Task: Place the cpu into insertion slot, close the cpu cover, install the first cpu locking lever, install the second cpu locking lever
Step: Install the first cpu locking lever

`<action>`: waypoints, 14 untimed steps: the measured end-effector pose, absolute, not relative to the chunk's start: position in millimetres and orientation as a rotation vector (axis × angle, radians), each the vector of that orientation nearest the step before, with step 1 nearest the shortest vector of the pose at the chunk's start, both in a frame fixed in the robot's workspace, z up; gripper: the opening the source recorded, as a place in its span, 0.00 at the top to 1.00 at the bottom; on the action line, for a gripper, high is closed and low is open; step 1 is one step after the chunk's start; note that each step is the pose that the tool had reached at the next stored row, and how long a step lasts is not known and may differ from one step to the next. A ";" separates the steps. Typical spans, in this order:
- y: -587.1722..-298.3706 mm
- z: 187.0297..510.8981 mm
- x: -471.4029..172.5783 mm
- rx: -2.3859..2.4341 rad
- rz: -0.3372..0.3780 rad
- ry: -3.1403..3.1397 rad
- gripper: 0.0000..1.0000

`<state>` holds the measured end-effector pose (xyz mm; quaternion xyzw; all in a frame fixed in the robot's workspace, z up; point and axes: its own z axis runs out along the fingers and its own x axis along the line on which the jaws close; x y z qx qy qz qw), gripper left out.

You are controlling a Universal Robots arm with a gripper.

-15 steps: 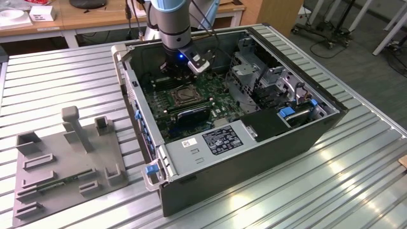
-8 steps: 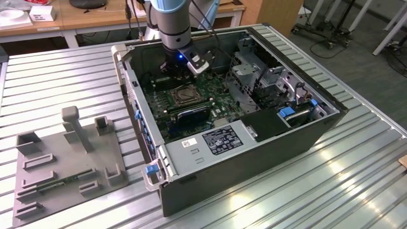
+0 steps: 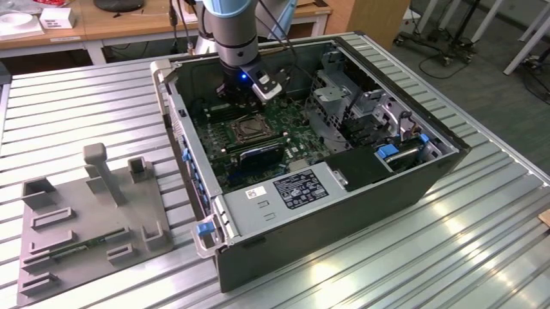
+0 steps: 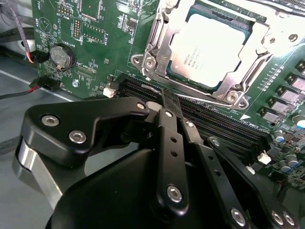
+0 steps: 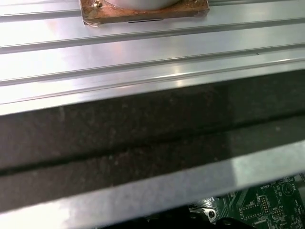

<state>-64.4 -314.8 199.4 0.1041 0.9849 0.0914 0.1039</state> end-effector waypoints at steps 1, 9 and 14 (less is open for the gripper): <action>-314.7 199.4 -64.4 0.308 0.272 2.905 0.89; -314.2 199.4 -64.4 0.311 0.274 2.904 0.89; -314.0 198.6 -64.4 0.313 0.274 2.904 0.89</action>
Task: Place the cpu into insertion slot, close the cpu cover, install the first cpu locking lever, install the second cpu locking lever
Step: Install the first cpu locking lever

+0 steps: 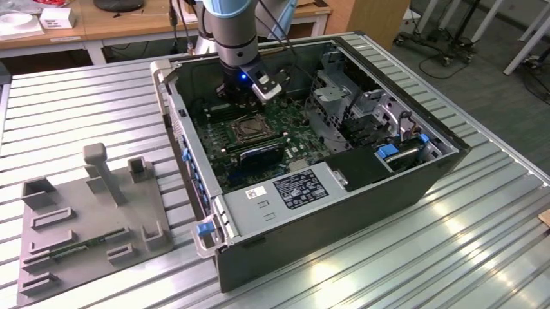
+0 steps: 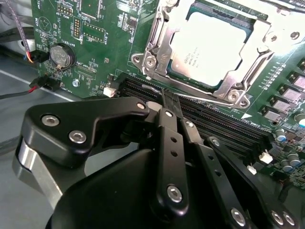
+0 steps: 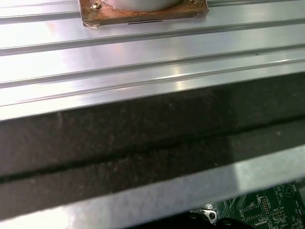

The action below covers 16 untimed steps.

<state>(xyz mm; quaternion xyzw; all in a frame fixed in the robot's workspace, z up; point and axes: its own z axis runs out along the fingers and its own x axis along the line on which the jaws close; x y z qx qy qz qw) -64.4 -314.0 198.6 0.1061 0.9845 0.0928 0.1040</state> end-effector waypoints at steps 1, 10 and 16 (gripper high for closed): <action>-314.0 198.3 -64.4 0.313 0.274 2.903 0.89; -315.4 196.7 -64.4 0.313 0.274 2.902 0.89; -317.6 195.7 -64.4 0.313 0.274 2.902 0.89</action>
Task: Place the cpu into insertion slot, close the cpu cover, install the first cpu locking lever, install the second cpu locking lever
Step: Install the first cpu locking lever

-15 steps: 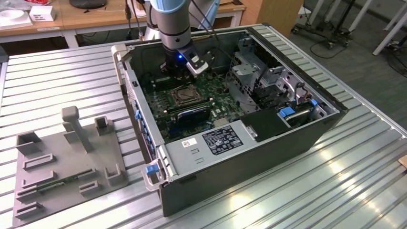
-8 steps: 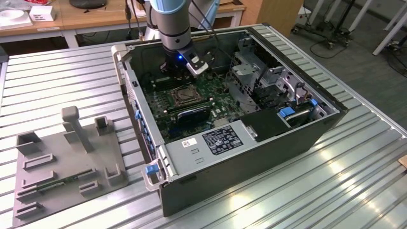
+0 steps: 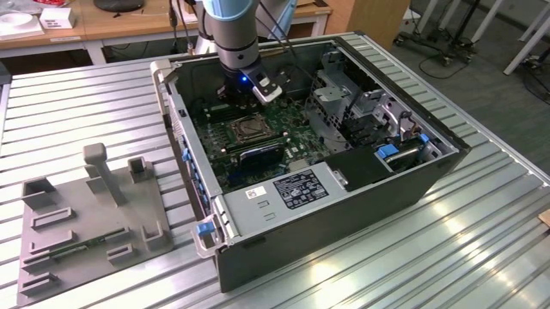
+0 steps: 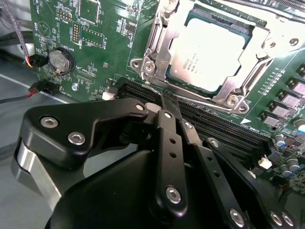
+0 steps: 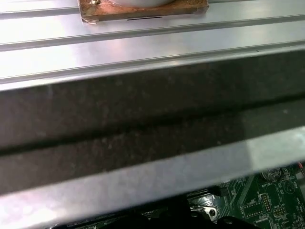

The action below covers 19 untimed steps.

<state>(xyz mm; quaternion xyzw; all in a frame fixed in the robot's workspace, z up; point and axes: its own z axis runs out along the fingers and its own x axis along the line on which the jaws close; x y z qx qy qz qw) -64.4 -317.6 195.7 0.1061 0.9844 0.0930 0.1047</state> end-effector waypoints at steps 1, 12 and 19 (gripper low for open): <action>-317.7 195.5 -64.5 0.313 0.274 2.902 0.89; -318.2 193.1 -64.5 0.313 0.274 2.902 0.89; -318.7 192.7 -64.5 0.313 0.274 2.902 0.89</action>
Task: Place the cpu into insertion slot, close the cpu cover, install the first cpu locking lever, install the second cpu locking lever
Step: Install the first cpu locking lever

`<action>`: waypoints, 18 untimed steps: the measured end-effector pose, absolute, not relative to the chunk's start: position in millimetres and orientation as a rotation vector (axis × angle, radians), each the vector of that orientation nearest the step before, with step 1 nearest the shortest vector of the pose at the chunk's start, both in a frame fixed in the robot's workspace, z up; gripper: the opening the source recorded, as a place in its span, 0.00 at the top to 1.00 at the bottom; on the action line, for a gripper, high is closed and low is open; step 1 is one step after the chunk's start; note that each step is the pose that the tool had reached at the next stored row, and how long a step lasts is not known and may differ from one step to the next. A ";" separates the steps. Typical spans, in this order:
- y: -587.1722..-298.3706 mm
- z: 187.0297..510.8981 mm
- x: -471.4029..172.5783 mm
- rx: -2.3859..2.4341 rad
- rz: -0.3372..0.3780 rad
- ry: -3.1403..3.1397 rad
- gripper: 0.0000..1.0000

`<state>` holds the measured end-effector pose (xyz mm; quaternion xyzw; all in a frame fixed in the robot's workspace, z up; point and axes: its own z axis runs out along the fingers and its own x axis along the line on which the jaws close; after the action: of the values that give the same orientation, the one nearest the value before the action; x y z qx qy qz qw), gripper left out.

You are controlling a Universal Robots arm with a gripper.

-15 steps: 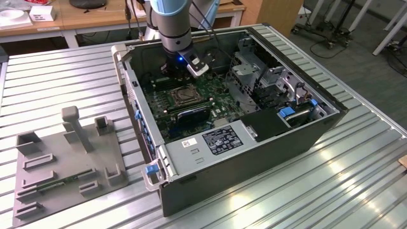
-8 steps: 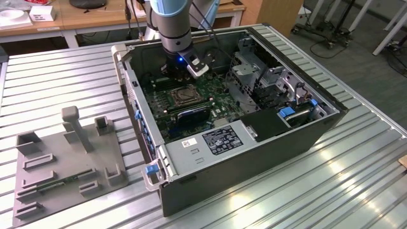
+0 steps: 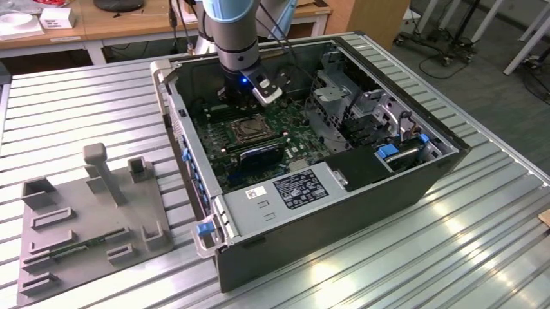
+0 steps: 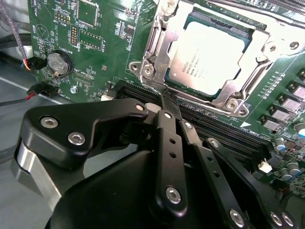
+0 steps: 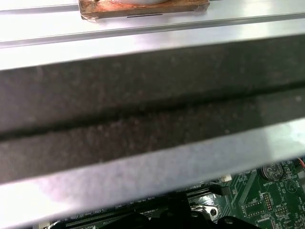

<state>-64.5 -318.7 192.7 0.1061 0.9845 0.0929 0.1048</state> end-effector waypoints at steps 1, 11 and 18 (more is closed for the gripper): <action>-318.7 192.6 -64.5 0.313 0.274 2.902 0.89; -319.3 191.3 -64.5 0.313 0.273 2.902 0.89; -319.2 190.0 -64.2 0.312 0.275 2.902 0.89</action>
<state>-64.2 -319.2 190.0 0.1060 0.9844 0.0932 0.1050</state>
